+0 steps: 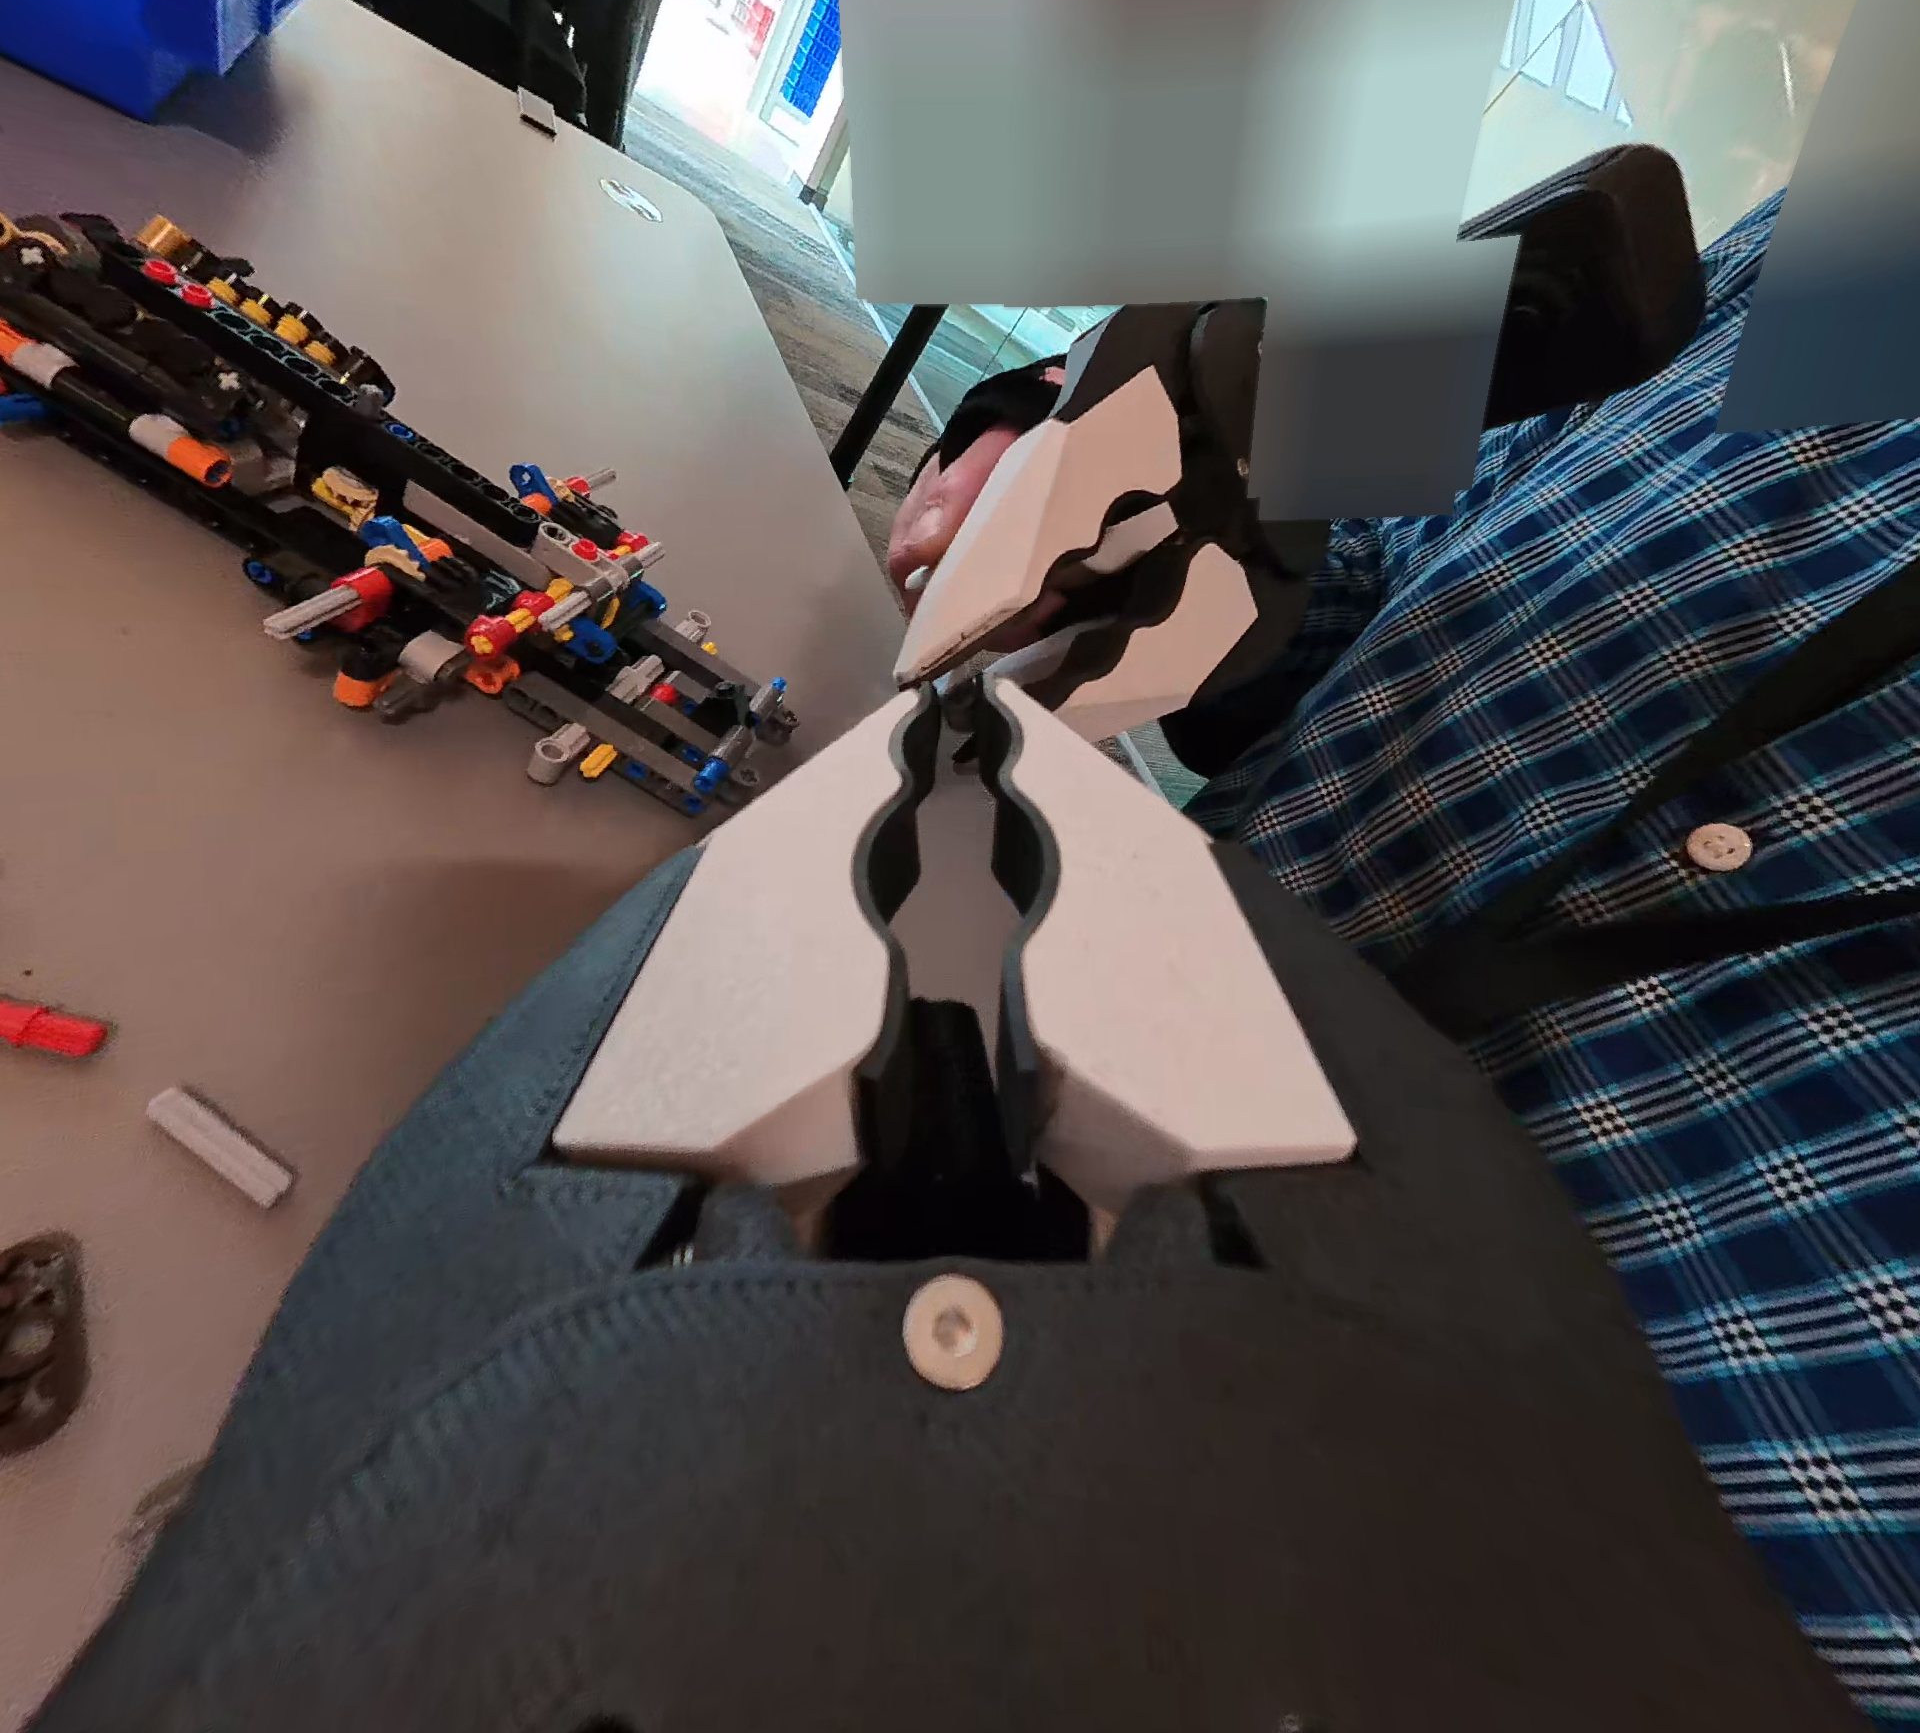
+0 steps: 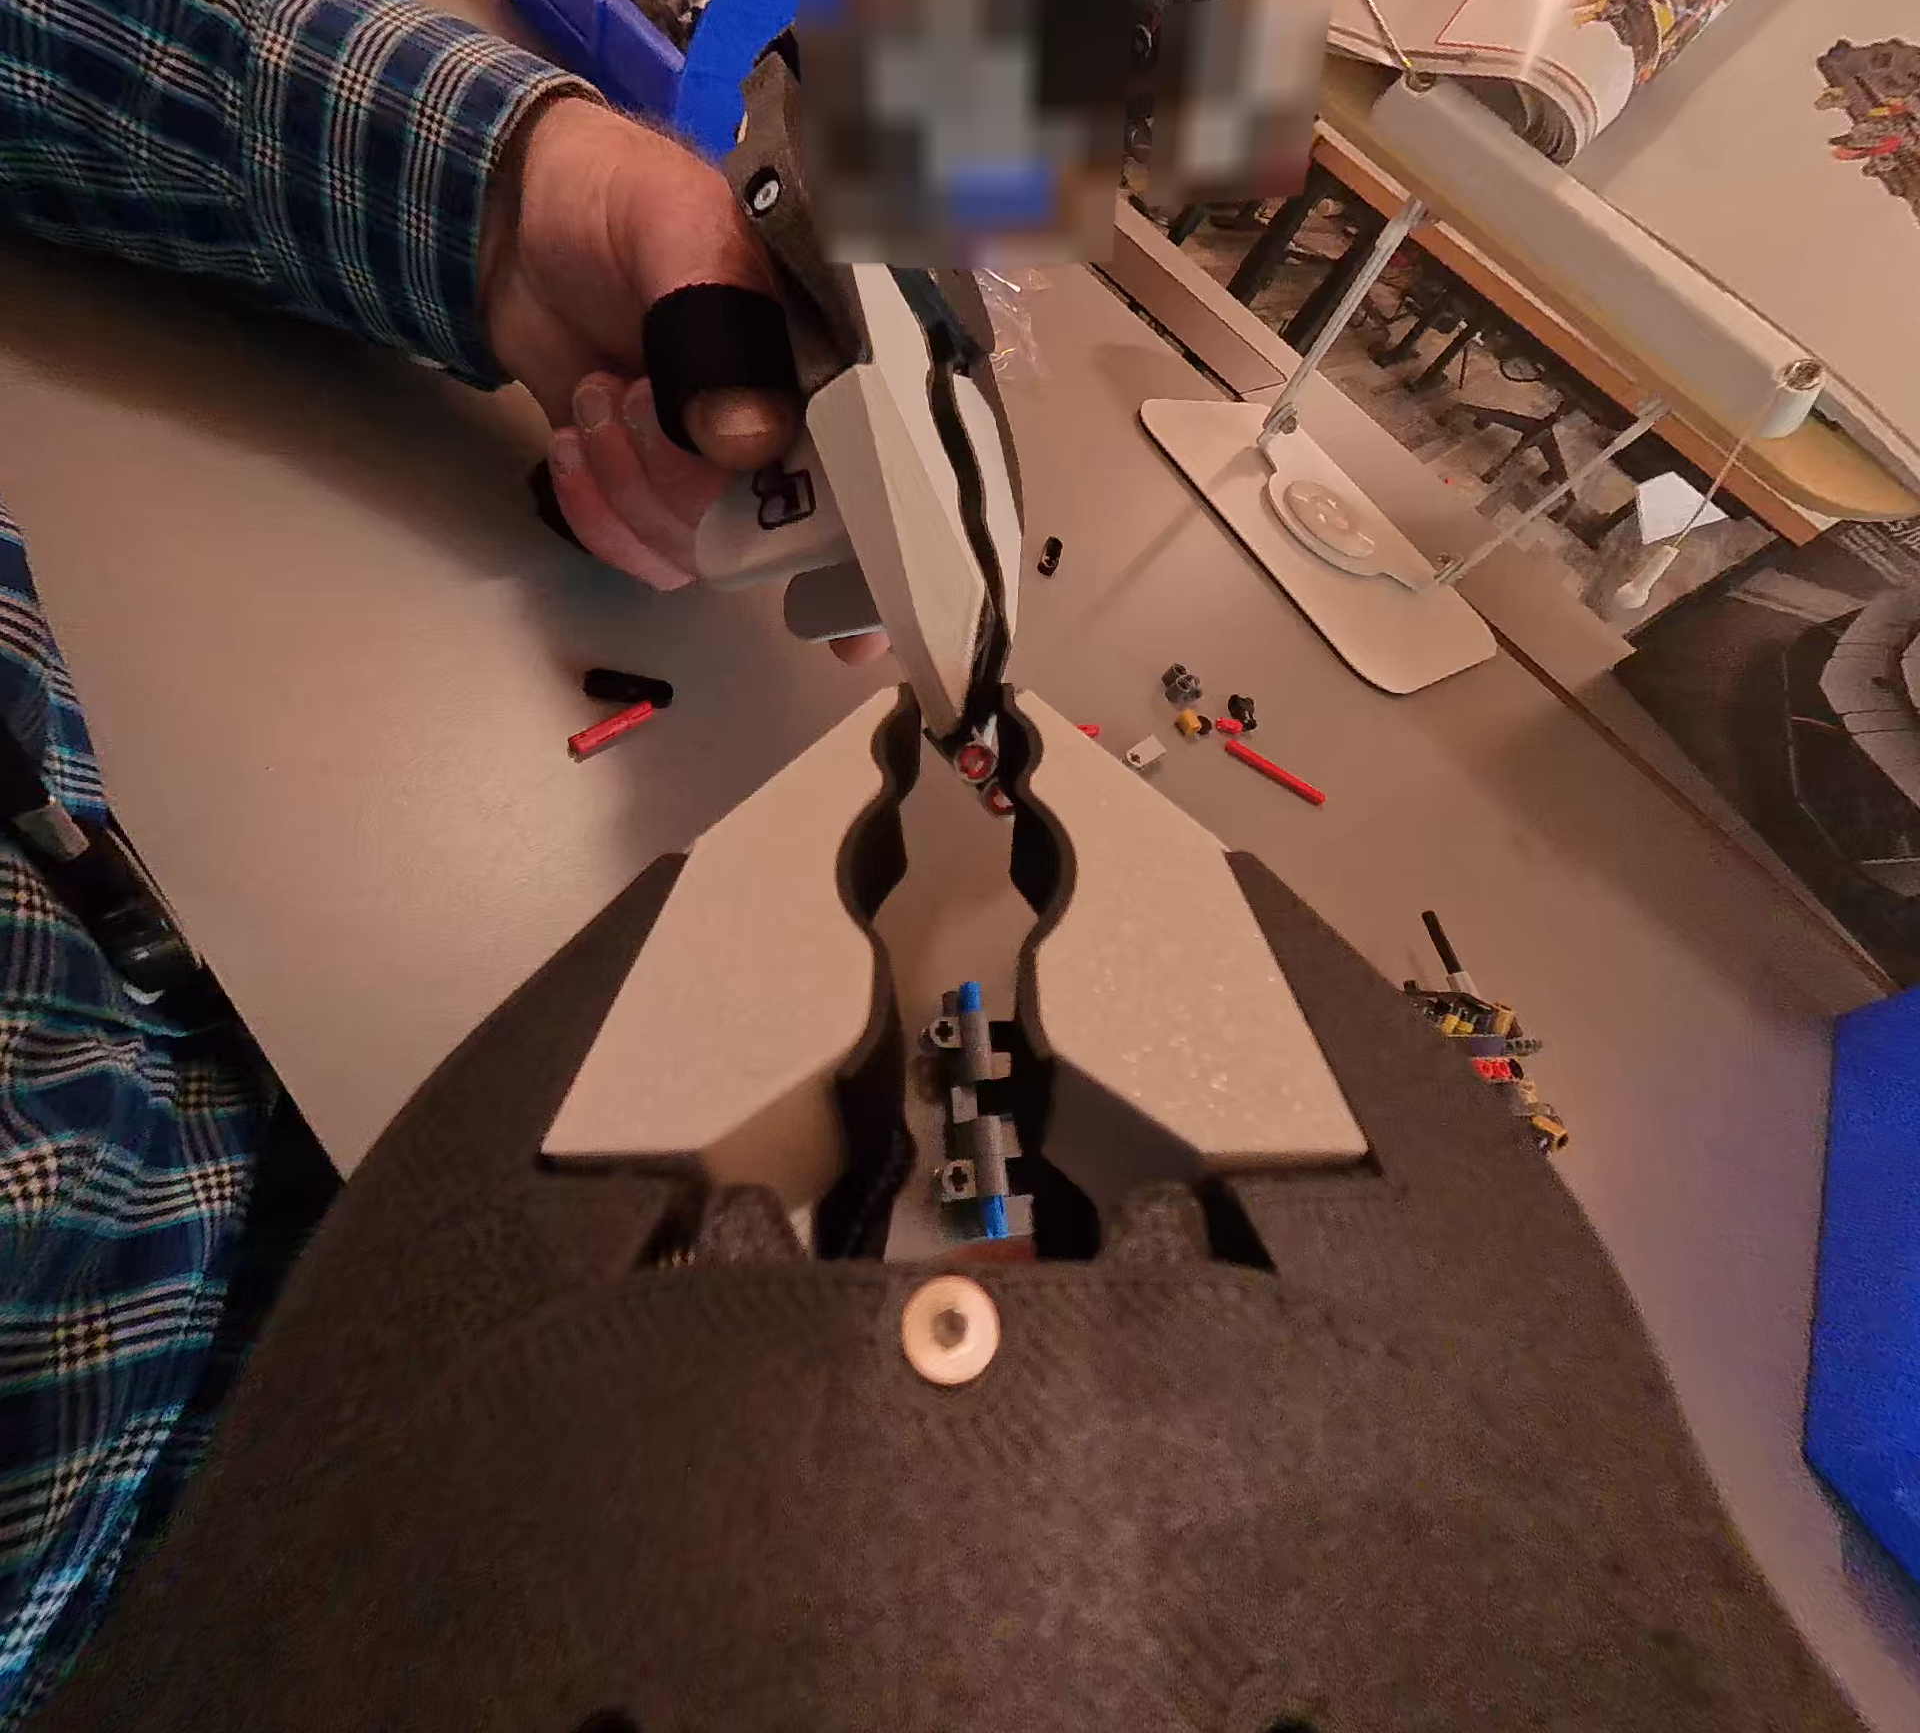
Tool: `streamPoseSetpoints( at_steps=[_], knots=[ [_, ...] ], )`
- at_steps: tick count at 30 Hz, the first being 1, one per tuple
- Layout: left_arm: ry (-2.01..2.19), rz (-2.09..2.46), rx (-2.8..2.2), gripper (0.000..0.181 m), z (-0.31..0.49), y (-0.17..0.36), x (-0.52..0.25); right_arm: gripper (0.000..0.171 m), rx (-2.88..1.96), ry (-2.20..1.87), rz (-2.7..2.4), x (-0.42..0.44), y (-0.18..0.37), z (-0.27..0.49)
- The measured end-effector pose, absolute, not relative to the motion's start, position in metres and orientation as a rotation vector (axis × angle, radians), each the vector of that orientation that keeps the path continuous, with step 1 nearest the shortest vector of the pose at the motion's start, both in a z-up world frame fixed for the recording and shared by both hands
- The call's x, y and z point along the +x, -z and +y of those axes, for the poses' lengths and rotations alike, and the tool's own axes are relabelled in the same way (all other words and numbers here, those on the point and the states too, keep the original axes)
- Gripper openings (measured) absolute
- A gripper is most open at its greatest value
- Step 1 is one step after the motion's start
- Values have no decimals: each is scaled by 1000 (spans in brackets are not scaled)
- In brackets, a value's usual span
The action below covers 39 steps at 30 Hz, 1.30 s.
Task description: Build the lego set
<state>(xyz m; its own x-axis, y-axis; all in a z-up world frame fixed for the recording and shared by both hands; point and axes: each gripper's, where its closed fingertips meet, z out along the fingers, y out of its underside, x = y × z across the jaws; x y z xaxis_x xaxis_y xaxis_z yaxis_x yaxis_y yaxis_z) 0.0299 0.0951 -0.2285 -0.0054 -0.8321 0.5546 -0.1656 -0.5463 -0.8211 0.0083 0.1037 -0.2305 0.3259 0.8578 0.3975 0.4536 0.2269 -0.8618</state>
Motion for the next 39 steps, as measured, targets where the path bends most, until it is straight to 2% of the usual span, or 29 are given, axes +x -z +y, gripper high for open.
streamPoseSetpoints(
  at_steps=[1, 10, 27, 31, 36, 39],
  knots=[
    [1596, 1027, -1735, 6, 96, 228, 30, 12, -1401, -424, -1300, 8, 230, 104],
    [1534, 1004, -1752, 6, 104, 231, 27, 15, -1409, -344, -1301, 11, 235, 112],
    [1554, 985, -1770, 5, 107, 234, 30, 6, -1417, -325, -1320, 14, 240, 113],
    [1539, 983, -1766, 5, 108, 234, 29, 7, -1416, -322, -1312, 14, 240, 115],
    [1538, 973, -1767, 5, 111, 234, 29, 16, -1418, -308, -1329, 14, 243, 114],
    [1538, 985, -1770, 5, 109, 235, 29, 11, -1419, -296, -1333, 15, 244, 115]
  ],
)
